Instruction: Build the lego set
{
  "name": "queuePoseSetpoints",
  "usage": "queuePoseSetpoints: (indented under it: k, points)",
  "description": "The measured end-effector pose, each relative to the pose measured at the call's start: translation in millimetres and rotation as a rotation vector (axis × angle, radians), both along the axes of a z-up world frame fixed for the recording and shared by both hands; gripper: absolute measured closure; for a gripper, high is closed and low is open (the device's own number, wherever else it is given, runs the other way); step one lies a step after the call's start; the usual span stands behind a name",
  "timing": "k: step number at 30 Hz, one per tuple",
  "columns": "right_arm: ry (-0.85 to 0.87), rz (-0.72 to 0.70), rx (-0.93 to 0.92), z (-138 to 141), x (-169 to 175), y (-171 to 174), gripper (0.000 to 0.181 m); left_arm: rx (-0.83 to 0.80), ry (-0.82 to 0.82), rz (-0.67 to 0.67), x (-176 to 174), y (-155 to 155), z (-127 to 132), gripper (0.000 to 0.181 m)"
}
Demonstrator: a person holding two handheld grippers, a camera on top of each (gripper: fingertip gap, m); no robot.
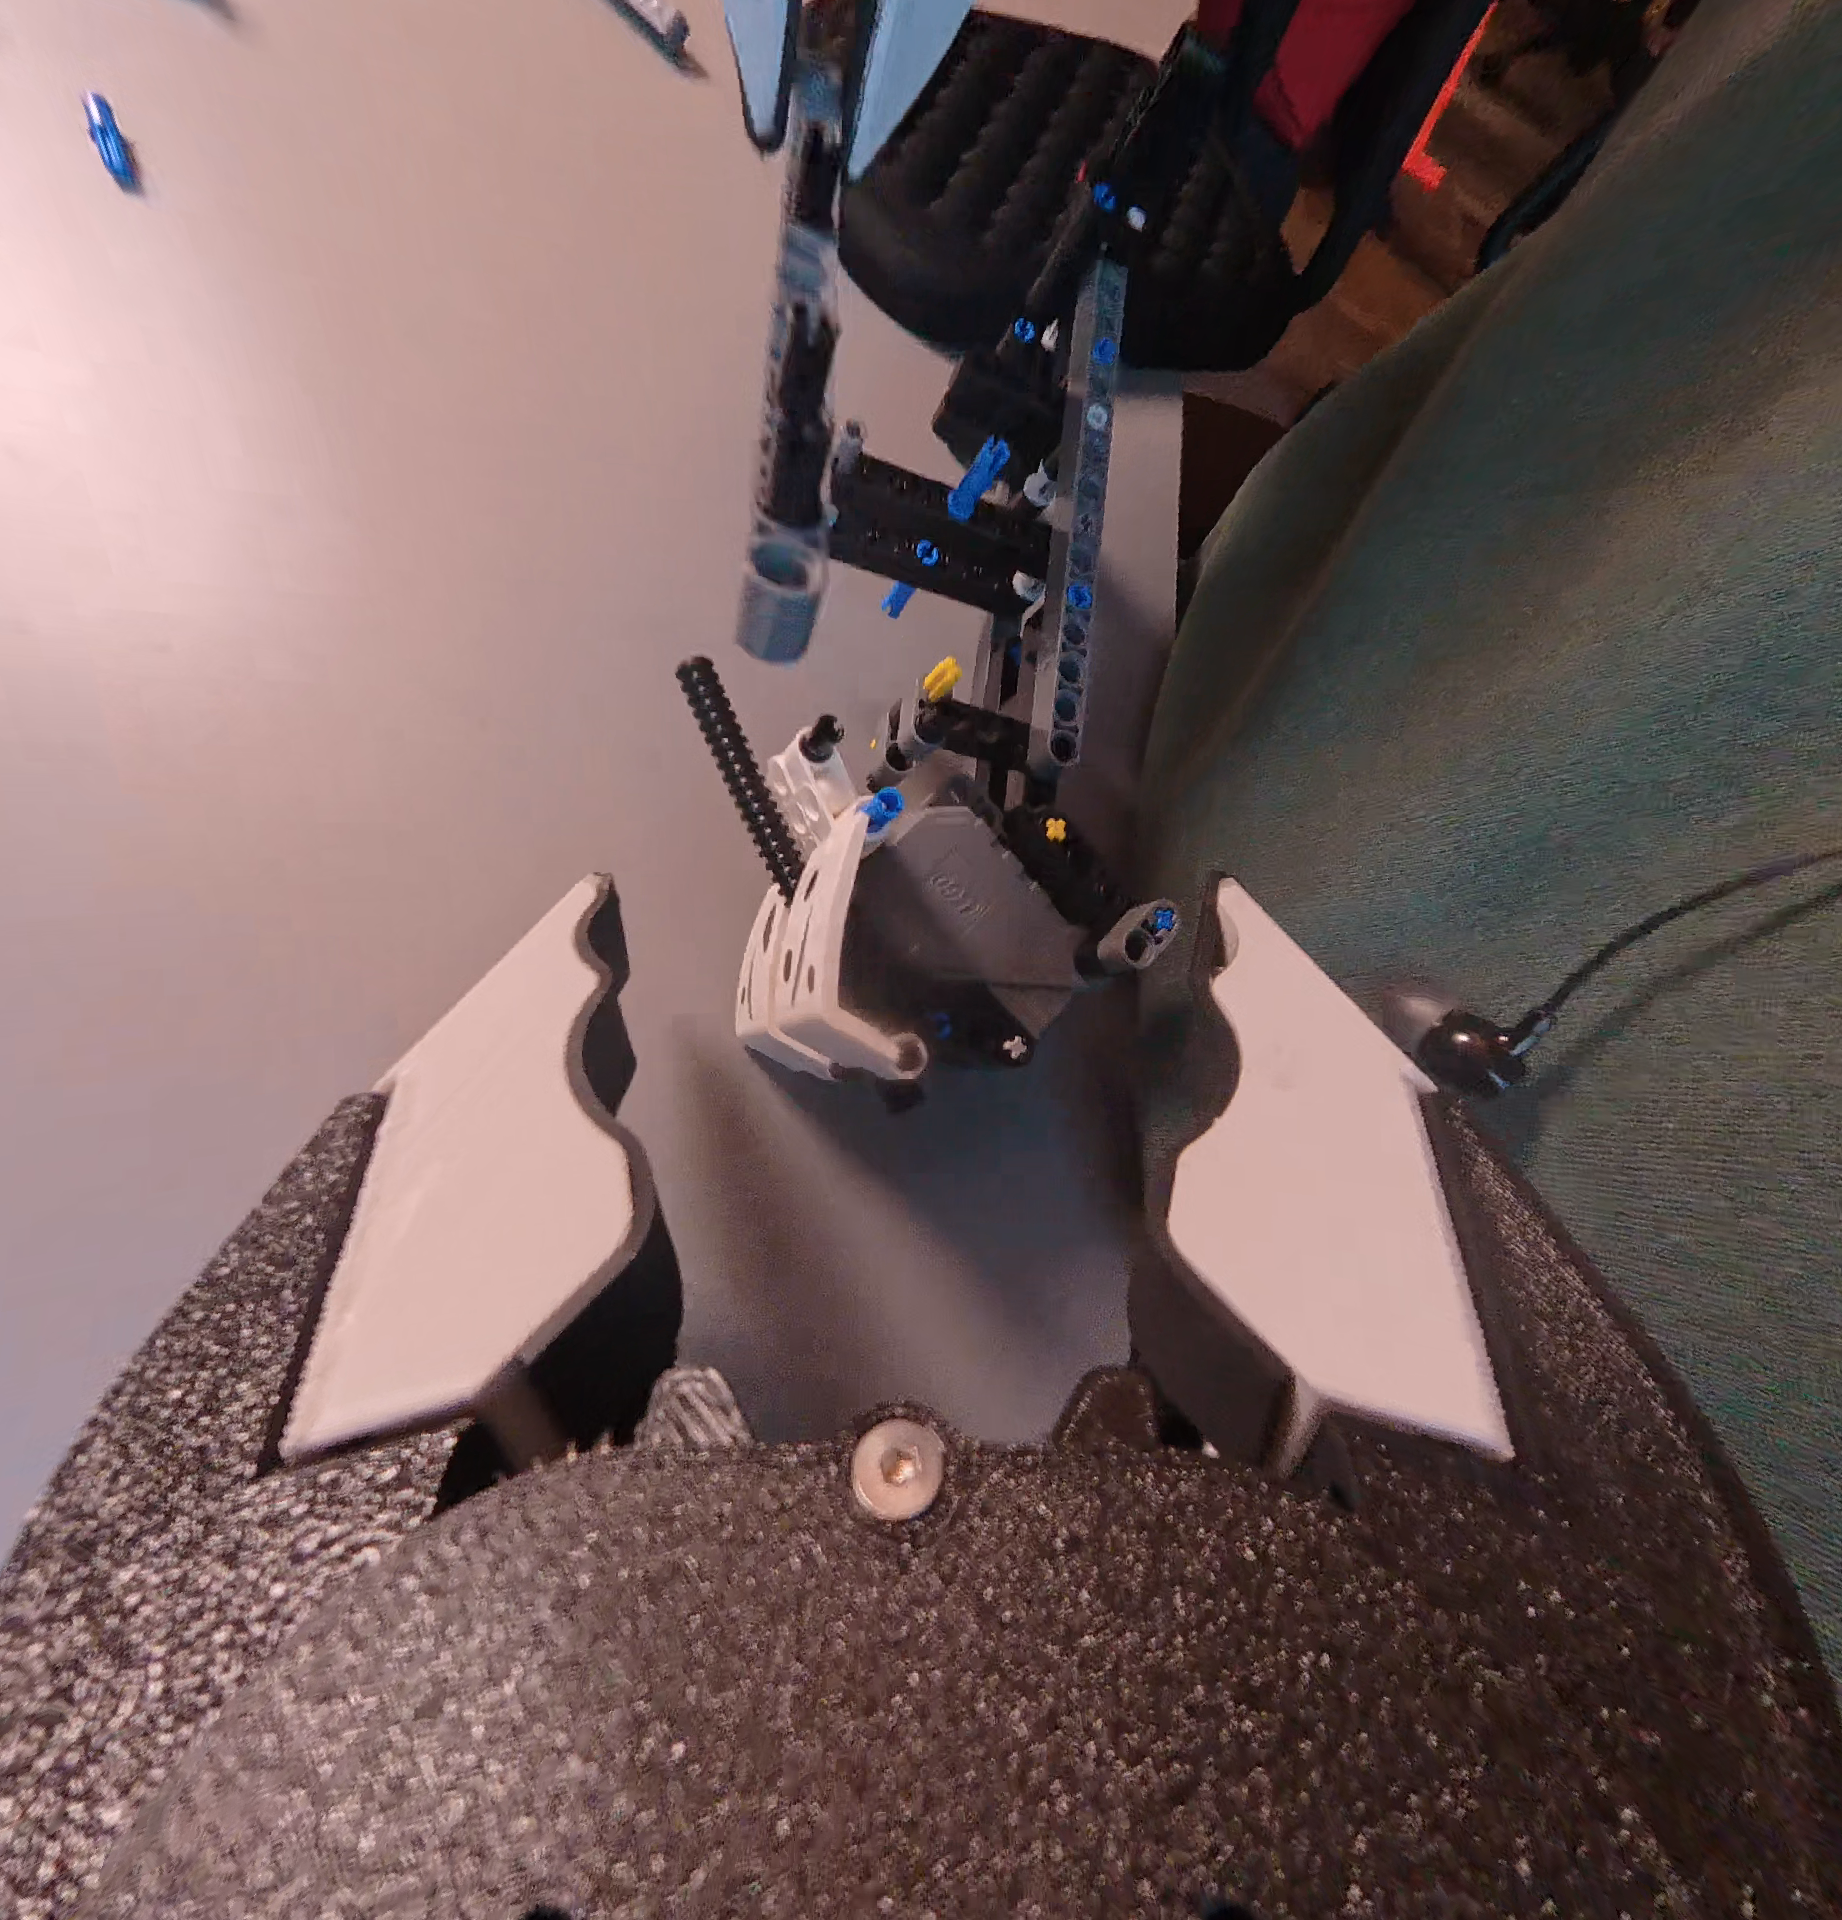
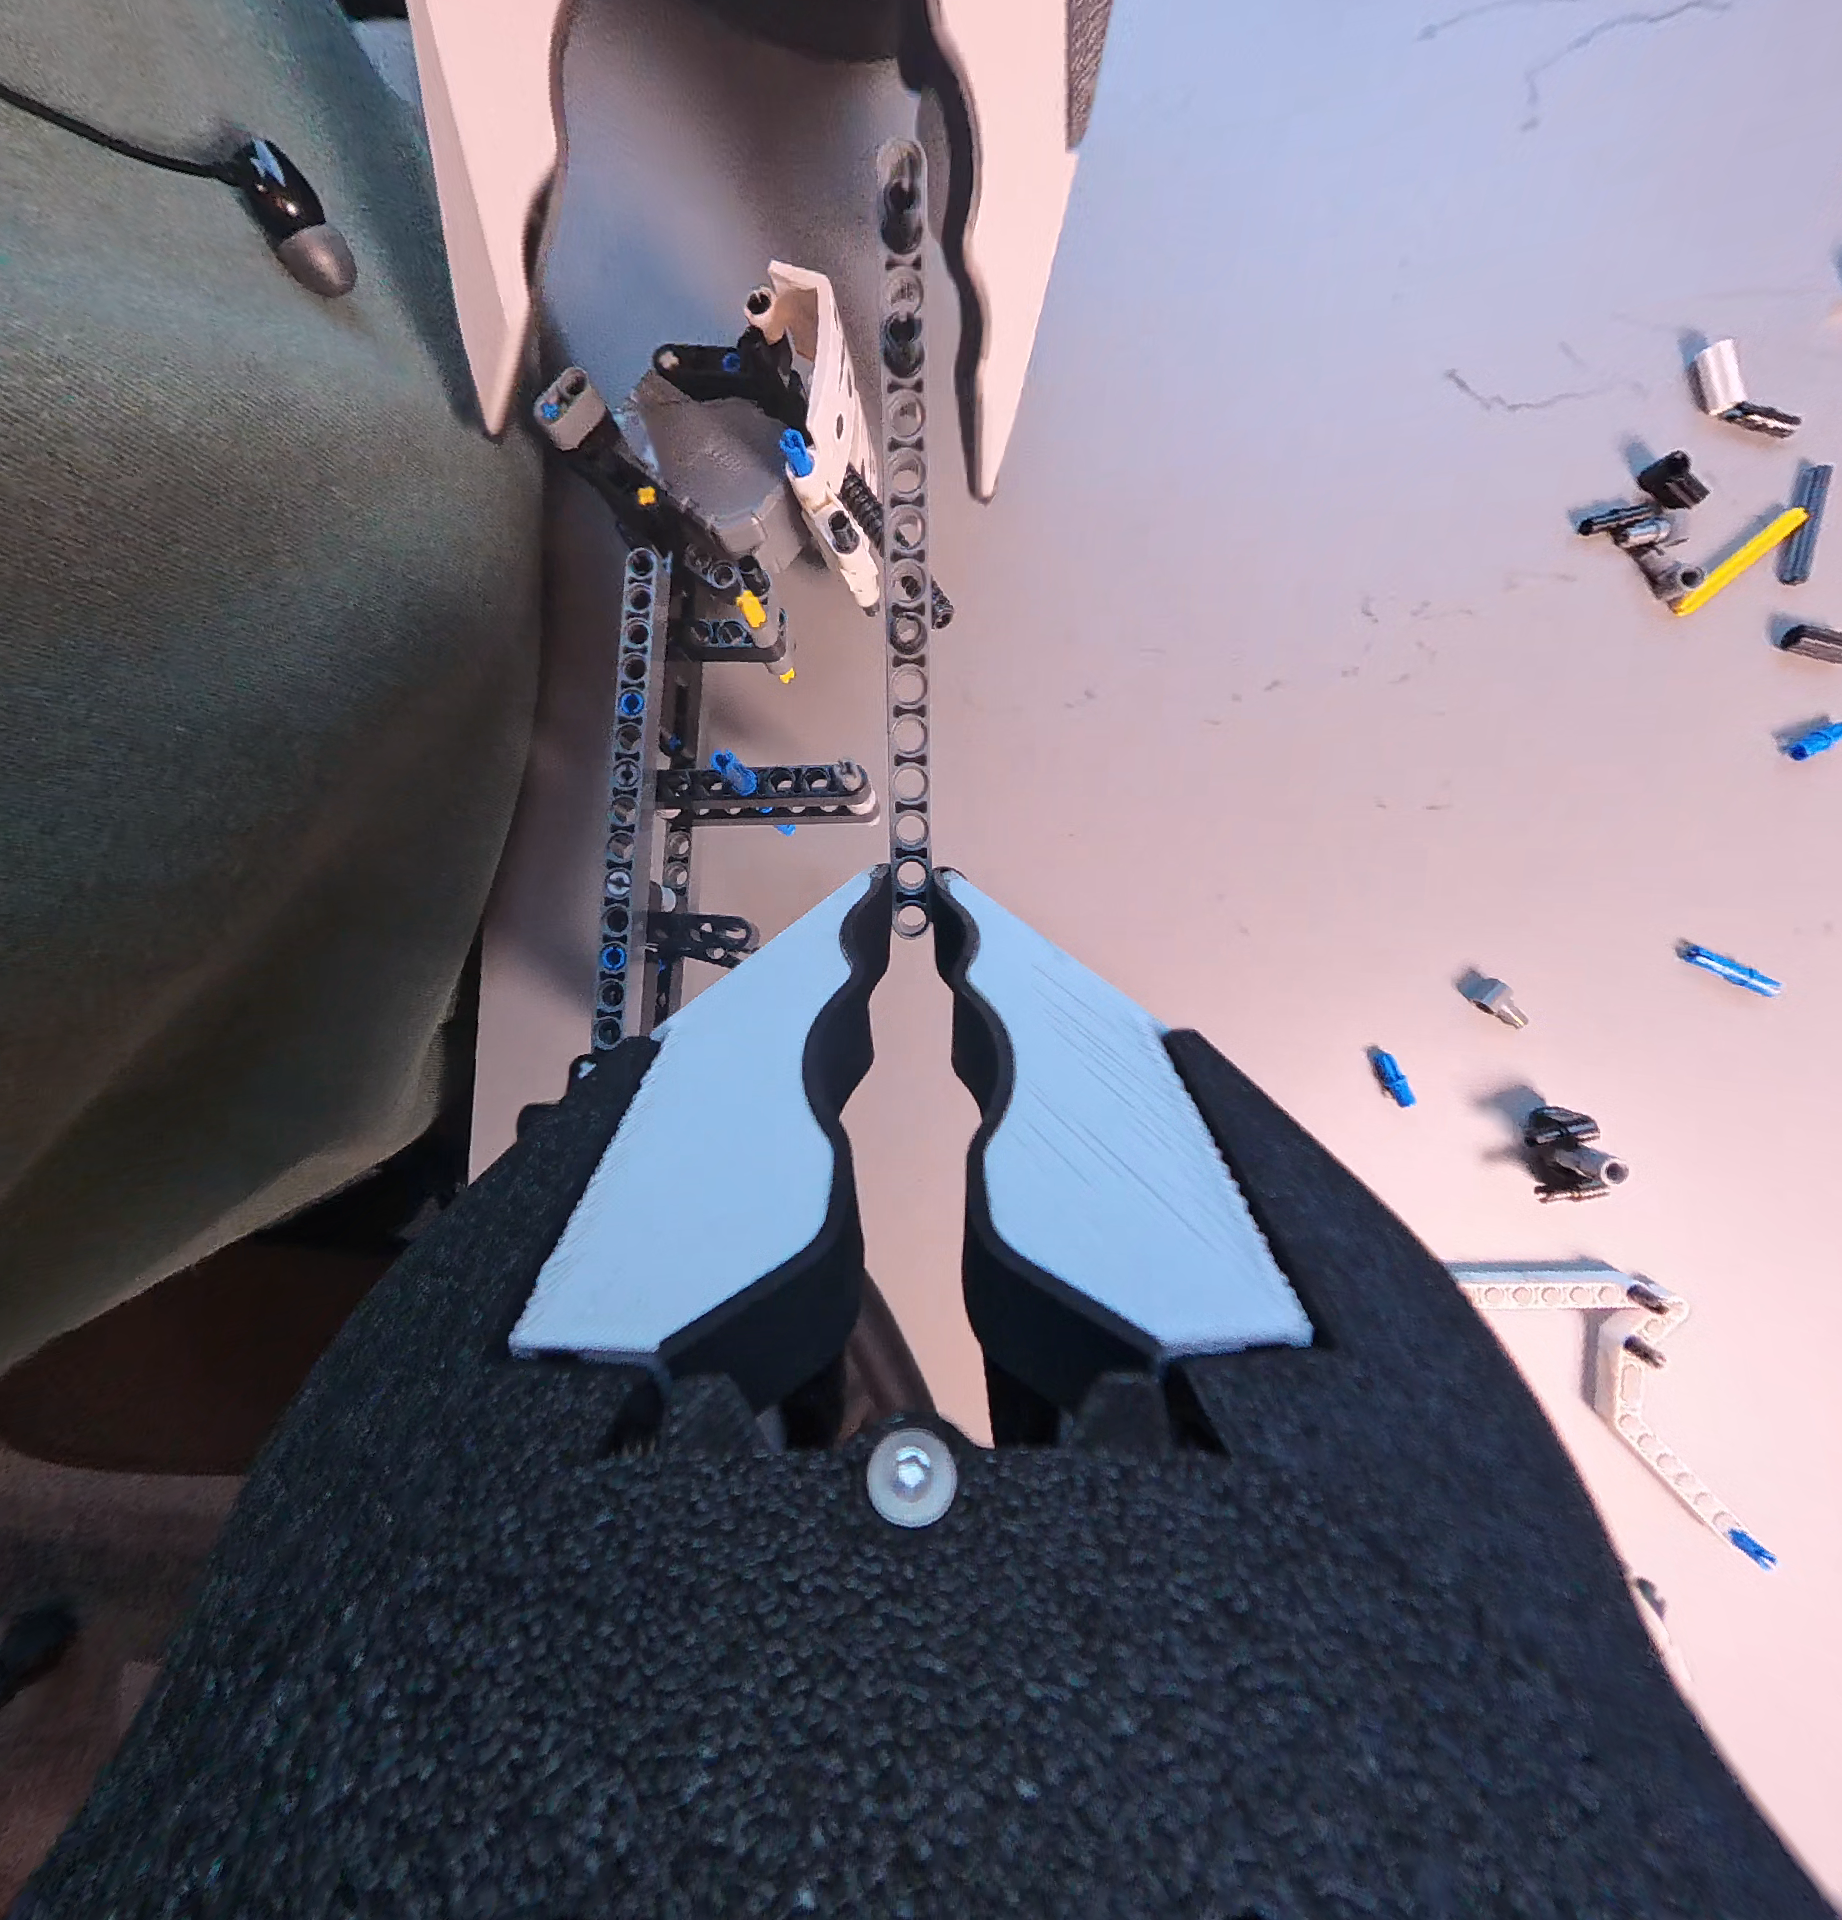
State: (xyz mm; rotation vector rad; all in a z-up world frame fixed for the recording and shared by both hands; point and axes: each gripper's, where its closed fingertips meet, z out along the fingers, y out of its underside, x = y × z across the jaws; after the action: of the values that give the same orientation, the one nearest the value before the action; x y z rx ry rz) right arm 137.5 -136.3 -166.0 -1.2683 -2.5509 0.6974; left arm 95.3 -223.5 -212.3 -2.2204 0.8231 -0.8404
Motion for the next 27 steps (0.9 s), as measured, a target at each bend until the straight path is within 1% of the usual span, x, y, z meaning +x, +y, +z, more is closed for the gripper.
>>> queuePoseSetpoints:
  k: [3, 4, 5, 8, 12, 15, 18, 23, 26, 27]
  points:
    - [0.021, -0.001, -0.005, 1.7, 0.9, -4.1, 0.174, -0.021, 0.069, -0.023, 12.3, -3.5, -12.7, 0.081]
    - [0.024, 0.003, -0.002, 1.7, 1.2, -5.2, 0.174, -0.033, 0.055, -0.027, 17.9, -2.7, -11.2, 0.092]
    - [0.026, 0.006, 0.002, 1.6, 1.3, -6.0, 0.174, -0.027, 0.063, -0.026, 19.9, 0.8, -10.4, 0.095]
    - [0.024, 0.025, 0.021, 0.5, 2.7, -6.8, 0.174, -0.011, 0.115, -0.014, 12.8, 12.9, -9.5, 0.096]
    - [-0.001, 0.030, 0.060, -5.8, -4.2, -0.2, 0.175, 0.005, 0.192, -0.025, -7.3, 30.8, -9.0, 0.097]
    - [-0.021, 0.028, 0.120, -9.2, -13.4, 11.0, 0.175, -0.012, 0.184, -0.049, -13.8, 39.5, -9.9, 0.097]
    - [-0.055, 0.042, 0.144, -11.1, -16.9, 16.7, 0.174, -0.015, 0.148, -0.042, -19.4, 47.6, -10.0, 0.098]
    - [-0.103, 0.072, 0.167, -3.1, -28.2, 21.6, 0.174, -0.006, 0.098, -0.056, -19.7, 58.1, -10.0, 0.097]
    - [-0.166, 0.084, 0.189, -14.1, -25.9, 23.6, 0.174, 0.011, 0.081, -0.045, -22.2, 63.0, -9.5, 0.097]
    - [-0.158, 0.074, 0.191, -15.3, -28.0, 24.9, 0.174, 0.011, 0.071, -0.038, -23.0, 63.1, -9.3, 0.098]
